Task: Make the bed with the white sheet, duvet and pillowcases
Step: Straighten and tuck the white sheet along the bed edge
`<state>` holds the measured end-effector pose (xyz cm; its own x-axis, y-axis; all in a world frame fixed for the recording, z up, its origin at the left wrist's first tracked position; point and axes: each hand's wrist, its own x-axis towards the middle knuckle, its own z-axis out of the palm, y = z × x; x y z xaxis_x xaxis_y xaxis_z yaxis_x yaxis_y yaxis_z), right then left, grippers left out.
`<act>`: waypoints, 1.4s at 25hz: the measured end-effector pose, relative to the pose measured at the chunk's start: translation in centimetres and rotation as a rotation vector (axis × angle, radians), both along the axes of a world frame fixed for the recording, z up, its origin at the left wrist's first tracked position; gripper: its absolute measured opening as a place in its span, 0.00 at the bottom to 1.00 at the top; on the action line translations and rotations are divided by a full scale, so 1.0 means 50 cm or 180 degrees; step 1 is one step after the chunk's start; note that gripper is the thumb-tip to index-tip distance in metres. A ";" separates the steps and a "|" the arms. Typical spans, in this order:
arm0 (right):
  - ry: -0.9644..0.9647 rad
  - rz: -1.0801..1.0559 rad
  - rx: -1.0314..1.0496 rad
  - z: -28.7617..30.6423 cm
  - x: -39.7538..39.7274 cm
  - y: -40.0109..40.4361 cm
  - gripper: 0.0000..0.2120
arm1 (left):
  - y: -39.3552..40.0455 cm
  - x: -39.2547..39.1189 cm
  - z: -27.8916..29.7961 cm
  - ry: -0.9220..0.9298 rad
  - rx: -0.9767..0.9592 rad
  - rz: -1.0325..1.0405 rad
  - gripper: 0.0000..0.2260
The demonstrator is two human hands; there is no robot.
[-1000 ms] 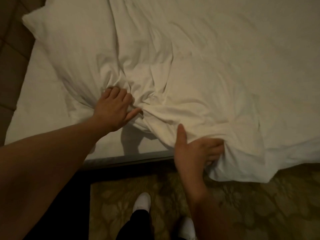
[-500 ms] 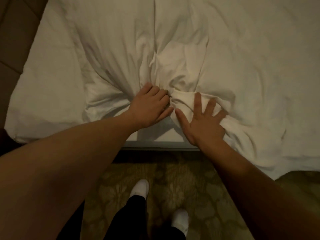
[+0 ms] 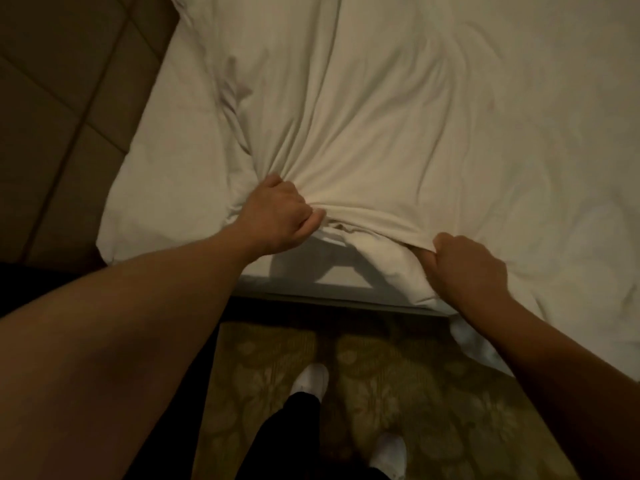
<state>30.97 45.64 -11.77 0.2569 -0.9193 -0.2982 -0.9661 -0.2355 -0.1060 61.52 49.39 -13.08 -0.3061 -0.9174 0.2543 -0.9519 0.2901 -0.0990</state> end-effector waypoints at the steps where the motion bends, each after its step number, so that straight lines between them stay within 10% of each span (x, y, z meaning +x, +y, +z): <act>1: -0.0005 -0.0064 -0.0036 0.004 0.022 0.008 0.40 | 0.011 -0.010 -0.008 0.0212 -0.0191 0.0192 0.20; 8: 0.0182 -0.0150 0.0508 0.048 0.088 0.032 0.47 | -0.010 -0.171 -0.042 0.3160 -0.1100 0.2859 0.20; 16: -0.0051 0.0349 -0.0131 -0.003 0.179 -0.040 0.44 | -0.063 -0.180 -0.042 0.4745 -0.1164 0.4560 0.42; 21: -0.0020 0.0332 -0.0379 -0.073 0.191 -0.041 0.44 | -0.049 -0.224 -0.115 0.7544 -0.0234 0.3814 0.50; 28: -0.0089 0.0209 -0.0576 -0.083 0.198 -0.032 0.45 | -0.065 -0.223 -0.140 0.8478 0.1127 0.2996 0.48; 35: -0.0806 0.0289 -0.0274 0.008 0.236 0.006 0.43 | 0.086 -0.117 -0.003 0.6375 0.0027 0.4024 0.33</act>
<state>42.75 45.95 -11.37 0.3957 -0.9083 -0.1357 -0.8859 -0.3385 -0.3173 55.66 53.70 -13.21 0.7073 -0.3882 -0.5907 0.5158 -0.2879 0.8069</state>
